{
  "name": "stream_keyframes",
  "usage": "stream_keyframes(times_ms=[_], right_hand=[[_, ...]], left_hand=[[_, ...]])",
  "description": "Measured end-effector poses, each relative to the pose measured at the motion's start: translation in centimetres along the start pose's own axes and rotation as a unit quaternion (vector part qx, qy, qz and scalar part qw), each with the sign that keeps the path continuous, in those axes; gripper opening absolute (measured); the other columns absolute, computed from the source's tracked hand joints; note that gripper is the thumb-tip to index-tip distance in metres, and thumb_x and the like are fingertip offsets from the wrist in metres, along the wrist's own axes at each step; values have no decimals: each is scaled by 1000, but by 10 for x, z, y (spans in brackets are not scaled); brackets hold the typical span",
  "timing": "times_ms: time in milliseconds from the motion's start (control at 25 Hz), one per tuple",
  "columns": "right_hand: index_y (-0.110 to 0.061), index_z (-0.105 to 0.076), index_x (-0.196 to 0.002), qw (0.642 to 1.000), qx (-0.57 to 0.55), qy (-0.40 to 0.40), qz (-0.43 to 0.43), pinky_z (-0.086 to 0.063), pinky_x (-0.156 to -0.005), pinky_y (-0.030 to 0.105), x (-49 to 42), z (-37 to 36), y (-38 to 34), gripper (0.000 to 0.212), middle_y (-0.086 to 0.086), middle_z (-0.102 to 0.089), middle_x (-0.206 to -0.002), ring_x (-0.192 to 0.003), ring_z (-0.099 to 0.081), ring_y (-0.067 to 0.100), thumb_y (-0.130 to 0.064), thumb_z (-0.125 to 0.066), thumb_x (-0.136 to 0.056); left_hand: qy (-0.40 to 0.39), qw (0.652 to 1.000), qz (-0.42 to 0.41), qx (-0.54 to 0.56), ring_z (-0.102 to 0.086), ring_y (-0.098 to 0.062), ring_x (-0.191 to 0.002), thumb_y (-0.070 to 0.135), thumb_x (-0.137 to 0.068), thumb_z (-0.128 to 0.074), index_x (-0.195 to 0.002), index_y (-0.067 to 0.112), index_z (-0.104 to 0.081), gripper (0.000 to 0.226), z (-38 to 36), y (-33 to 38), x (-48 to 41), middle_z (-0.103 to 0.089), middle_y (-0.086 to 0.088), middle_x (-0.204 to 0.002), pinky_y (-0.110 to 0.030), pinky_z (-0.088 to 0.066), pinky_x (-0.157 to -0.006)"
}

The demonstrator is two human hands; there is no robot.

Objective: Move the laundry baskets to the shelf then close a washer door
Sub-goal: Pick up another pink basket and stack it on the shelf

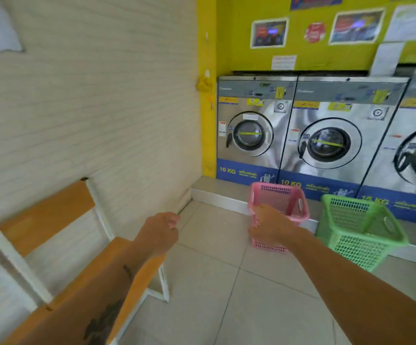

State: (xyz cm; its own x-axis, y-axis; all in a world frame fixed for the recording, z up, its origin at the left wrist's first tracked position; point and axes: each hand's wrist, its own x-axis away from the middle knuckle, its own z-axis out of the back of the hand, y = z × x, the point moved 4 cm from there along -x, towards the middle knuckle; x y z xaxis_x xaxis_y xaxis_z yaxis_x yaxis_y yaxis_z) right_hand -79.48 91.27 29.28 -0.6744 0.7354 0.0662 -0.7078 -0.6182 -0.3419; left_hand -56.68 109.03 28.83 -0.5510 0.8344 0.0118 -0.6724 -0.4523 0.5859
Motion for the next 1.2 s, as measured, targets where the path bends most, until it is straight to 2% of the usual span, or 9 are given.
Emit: stream_keyframes(times_ms=[120,200,360,520,600,680,800,1000,1200], right_hand=[[-18,-54,-116,999,-9,8,-43,-49,-94,44,-58,27,43,45,4,-58,-117,-106,-57,27,-30,-55,-73],[-21,-56,-110,998,-20,15,-61,-52,-90,41,-93,43,70,42,1,-58,-108,-98,-59,22,-29,-56,-69],[-21,-49,-123,992,-36,49,-107,-47,-88,32,-144,73,128,47,1,-50,-116,-102,-53,17,-27,-58,-78],[-27,-54,-116,984,-35,71,-160,-46,-92,29,-179,87,203,36,2,-58,-114,-116,-52,26,-22,-59,-81],[-16,-51,-132,976,-46,82,-198,-39,-100,35,-200,94,250,50,10,-54,-132,-125,-47,30,-24,-62,-83],[-10,-50,-134,967,-56,90,-231,-39,-96,35,-231,102,304,54,16,-51,-137,-125,-49,32,-25,-63,-84],[-9,-54,-128,966,-54,72,-244,-45,-92,37,-285,114,371,46,17,-56,-132,-118,-55,32,-18,-60,-83],[-12,-54,-128,970,-65,55,-228,-45,-85,32,-378,125,458,51,13,-57,-131,-115,-57,30,-14,-60,-78],[-12,-41,-138,973,-46,-3,-226,-42,-100,40,-470,95,525,65,14,-45,-139,-123,-49,35,-23,-60,-77]], left_hand=[[8,998,-36,42,-62,-21,-109,11,-87,-52,-116,15,-67,34,-21,32,-89,-66,-2,-116,-23,-46,-86],[-1,996,-65,63,-62,-27,-110,15,-85,-49,-116,10,-68,37,-34,56,-146,-67,-9,-118,-29,-47,-91],[-20,993,-102,49,-61,-24,-108,9,-85,-53,-107,14,-70,29,-66,100,-258,-68,-6,-116,-18,-38,-89],[-70,987,-146,15,-59,-22,-108,9,-82,-57,-112,13,-68,32,-122,156,-336,-67,-5,-118,-22,-37,-89],[-85,982,-169,25,-57,-12,-95,8,-80,-58,-111,14,-70,34,-151,183,-370,-68,-2,-116,-19,-37,-84],[-102,978,-180,5,-59,-12,-95,9,-78,-57,-111,14,-69,36,-188,207,-411,-68,-3,-118,-20,-39,-84],[-121,981,-149,-13,-59,-23,-114,9,-80,-55,-122,14,-63,43,-230,234,-470,-63,-7,-128,-27,-41,-96],[-128,987,-101,8,-61,-30,-107,14,-78,-51,-113,12,-66,38,-288,264,-550,-67,-13,-118,-33,-44,-92],[-150,985,-78,-19,-58,-30,-115,16,-82,-58,-127,13,-54,45,-350,260,-635,-60,-14,-127,-33,-45,-84]])
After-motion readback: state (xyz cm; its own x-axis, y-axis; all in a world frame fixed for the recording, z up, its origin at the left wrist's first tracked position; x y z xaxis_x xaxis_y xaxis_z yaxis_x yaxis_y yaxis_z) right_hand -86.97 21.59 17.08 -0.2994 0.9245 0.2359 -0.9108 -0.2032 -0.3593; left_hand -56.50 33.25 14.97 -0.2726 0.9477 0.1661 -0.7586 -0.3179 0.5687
